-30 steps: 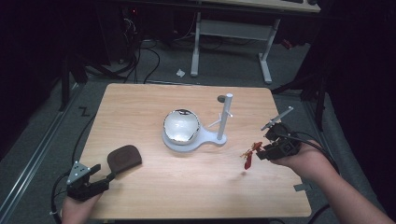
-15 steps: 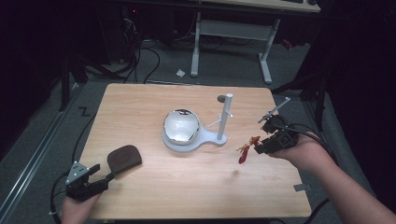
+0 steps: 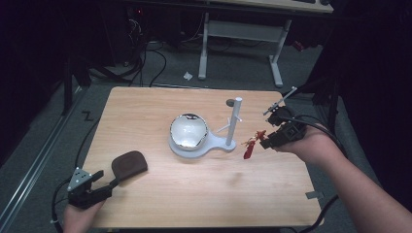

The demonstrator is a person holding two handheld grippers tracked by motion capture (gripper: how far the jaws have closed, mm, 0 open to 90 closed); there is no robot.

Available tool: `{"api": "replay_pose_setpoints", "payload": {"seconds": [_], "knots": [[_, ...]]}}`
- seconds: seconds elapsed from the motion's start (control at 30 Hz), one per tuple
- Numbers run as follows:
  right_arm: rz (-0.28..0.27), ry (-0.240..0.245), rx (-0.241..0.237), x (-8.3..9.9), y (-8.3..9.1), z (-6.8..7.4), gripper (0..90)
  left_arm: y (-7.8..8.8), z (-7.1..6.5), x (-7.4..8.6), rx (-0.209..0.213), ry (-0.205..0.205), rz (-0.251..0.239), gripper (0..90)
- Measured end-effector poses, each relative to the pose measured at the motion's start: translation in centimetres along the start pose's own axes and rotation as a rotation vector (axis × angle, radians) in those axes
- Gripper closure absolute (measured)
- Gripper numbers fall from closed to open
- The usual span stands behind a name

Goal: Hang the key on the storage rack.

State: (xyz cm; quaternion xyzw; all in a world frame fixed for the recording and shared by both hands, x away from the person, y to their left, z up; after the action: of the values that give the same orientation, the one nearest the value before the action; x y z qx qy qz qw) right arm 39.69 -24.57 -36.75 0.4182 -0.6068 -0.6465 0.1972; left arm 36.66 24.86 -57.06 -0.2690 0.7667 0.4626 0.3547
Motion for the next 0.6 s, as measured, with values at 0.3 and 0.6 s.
{"api": "replay_pose_setpoints", "payload": {"seconds": [0.3,0.6], "knots": [[-0.020,0.018,0.019,-2.3,0.7,-0.6,66.8,0.0,-0.1,0.0,0.006,-0.001,0.001,30.4],[-0.041,0.022,0.030,-3.9,1.0,-1.1,66.8,-0.1,-0.2,0.0,0.012,-0.006,0.006,30.6]]}}
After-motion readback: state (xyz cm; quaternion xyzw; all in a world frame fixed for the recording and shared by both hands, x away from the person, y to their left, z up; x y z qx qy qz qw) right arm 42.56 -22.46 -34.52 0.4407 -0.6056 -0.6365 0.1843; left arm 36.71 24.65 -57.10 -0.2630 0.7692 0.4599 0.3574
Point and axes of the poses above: each handheld gripper's, and its own axes: y roughly backward along the jaws, x roughly out of its underside, z roughly to its left, the point moved 8 cm from there along -y, roughly forward along the jaws, and after that the axes turned 13 degrees about y, right-handed, at the moved point
